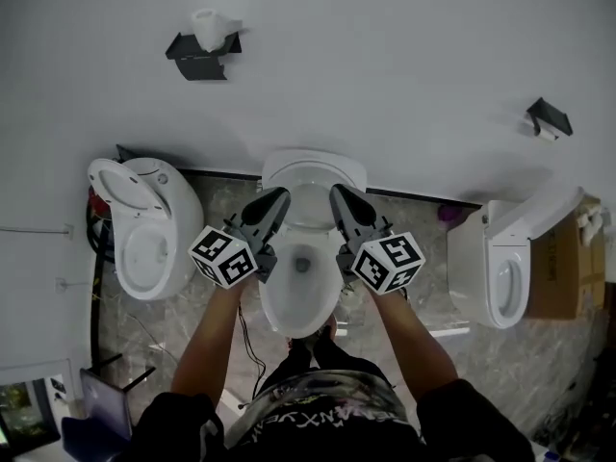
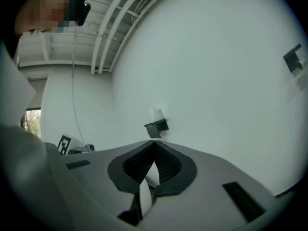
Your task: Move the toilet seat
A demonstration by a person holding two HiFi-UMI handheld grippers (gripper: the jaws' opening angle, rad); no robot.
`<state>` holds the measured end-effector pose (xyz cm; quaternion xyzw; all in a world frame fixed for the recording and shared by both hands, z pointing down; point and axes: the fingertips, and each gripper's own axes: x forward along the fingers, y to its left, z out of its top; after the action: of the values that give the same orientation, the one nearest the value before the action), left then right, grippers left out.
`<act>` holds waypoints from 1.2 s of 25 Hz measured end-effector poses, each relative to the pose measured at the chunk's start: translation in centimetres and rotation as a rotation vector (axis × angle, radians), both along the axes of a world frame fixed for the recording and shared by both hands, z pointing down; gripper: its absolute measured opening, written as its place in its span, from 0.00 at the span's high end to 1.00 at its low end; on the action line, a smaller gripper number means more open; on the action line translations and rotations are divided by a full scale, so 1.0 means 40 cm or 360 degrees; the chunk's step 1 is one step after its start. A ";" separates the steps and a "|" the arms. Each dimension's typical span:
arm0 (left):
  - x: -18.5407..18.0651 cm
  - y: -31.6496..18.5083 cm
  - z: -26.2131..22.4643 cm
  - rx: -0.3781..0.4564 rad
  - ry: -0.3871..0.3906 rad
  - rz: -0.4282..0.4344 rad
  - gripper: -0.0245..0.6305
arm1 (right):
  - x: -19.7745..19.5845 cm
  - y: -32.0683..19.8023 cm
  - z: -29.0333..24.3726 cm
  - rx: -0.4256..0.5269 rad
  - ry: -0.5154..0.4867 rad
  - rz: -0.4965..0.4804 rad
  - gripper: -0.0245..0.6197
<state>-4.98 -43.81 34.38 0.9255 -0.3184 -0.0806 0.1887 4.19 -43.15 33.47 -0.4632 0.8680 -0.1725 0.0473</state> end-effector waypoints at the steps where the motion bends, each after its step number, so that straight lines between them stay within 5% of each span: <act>1: 0.002 0.018 -0.023 0.0035 -0.0026 0.0020 0.91 | -0.007 0.018 -0.025 0.0033 0.0042 -0.0023 0.96; 16: 0.011 0.240 -0.278 0.0389 -0.0215 0.0194 0.91 | -0.068 0.287 -0.305 0.0497 0.0433 -0.0298 0.96; 21: 0.020 0.299 -0.316 0.0467 -0.0292 0.0231 0.91 | -0.094 0.322 -0.379 0.0670 0.0425 -0.0287 0.96; 30: 0.019 0.354 -0.347 0.0543 -0.0373 0.0233 0.91 | -0.114 0.357 -0.376 0.0660 0.0438 -0.0350 0.96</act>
<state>-4.22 -29.67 20.51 0.9677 -0.2518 -0.0113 -0.0036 -0.37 -28.89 18.41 -0.3657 0.9281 0.0695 0.0037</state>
